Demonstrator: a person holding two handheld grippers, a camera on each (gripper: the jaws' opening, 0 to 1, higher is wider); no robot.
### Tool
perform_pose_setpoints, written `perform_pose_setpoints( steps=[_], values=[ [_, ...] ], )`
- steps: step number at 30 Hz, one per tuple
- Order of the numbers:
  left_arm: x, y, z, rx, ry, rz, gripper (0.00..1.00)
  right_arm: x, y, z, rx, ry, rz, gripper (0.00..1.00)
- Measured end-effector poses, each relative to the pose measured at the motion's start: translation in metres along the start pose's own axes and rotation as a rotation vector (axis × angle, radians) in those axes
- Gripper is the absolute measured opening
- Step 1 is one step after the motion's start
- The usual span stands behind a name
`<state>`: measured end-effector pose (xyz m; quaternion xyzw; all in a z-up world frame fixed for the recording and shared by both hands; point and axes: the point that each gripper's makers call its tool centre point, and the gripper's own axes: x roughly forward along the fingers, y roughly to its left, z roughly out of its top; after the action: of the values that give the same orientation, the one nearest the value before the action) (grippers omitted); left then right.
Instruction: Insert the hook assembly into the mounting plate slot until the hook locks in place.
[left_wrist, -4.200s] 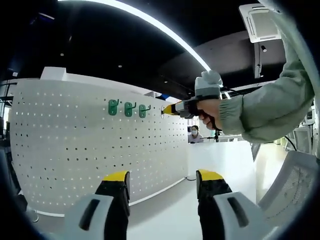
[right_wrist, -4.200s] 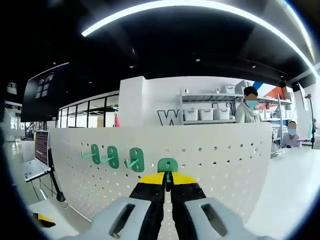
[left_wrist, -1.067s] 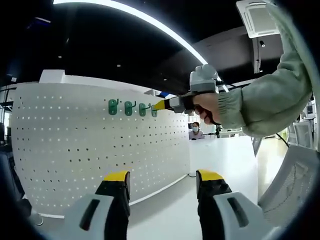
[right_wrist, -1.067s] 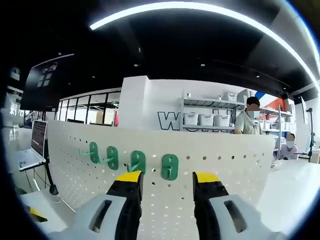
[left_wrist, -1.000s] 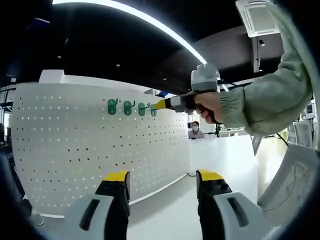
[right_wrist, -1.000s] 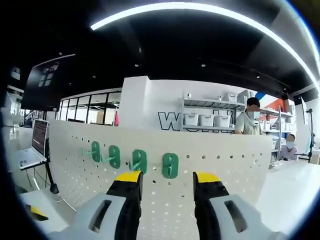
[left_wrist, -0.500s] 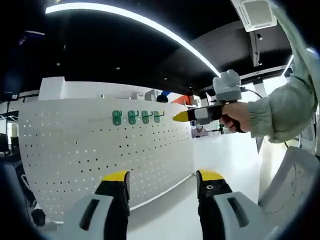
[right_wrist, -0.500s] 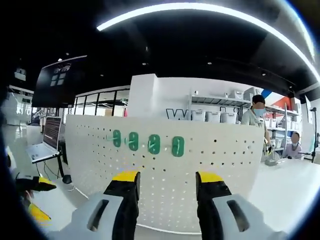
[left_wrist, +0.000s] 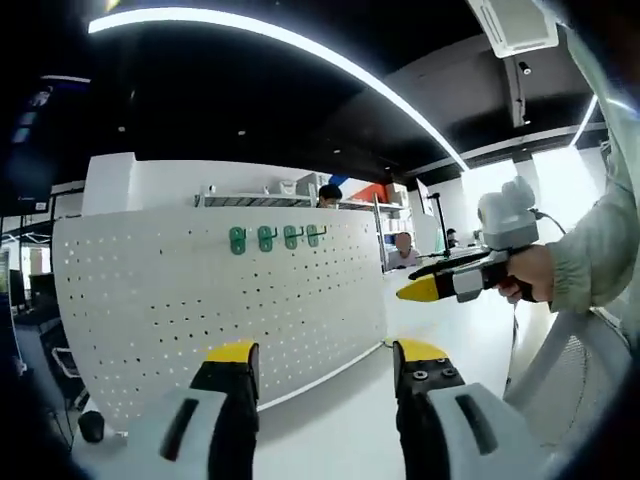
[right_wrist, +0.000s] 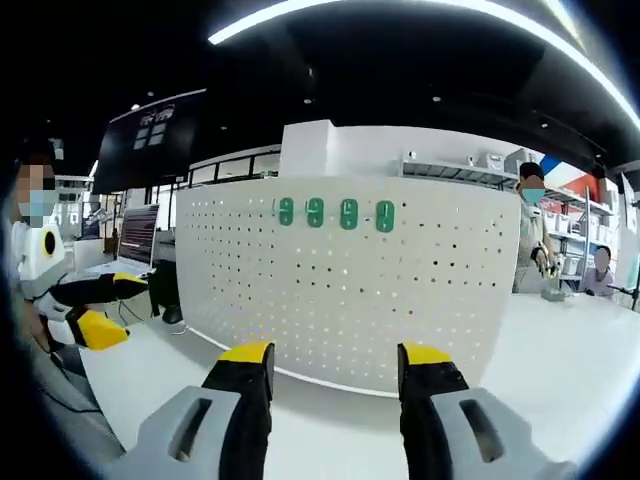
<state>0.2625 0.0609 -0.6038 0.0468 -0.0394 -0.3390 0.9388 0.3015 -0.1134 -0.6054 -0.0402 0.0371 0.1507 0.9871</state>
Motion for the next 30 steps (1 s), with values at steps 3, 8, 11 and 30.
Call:
perform_pose_setpoints(
  steps=[3,8,11,30],
  values=[
    [-0.004,-0.004,0.000,0.004,0.004,0.003,0.56,-0.009,0.002,0.000,0.013,-0.006,0.005,0.49],
    [-0.012,-0.007,0.001,0.010,0.009,0.018,0.56,-0.019,0.013,-0.002,0.023,-0.023,0.017,0.53],
    [-0.016,-0.005,-0.001,0.010,0.016,0.033,0.56,-0.023,0.025,-0.008,0.023,-0.021,0.045,0.55],
    [-0.024,0.010,-0.018,0.014,0.061,0.100,0.56,-0.029,0.065,-0.009,-0.022,-0.065,0.177,0.61]
  ],
)
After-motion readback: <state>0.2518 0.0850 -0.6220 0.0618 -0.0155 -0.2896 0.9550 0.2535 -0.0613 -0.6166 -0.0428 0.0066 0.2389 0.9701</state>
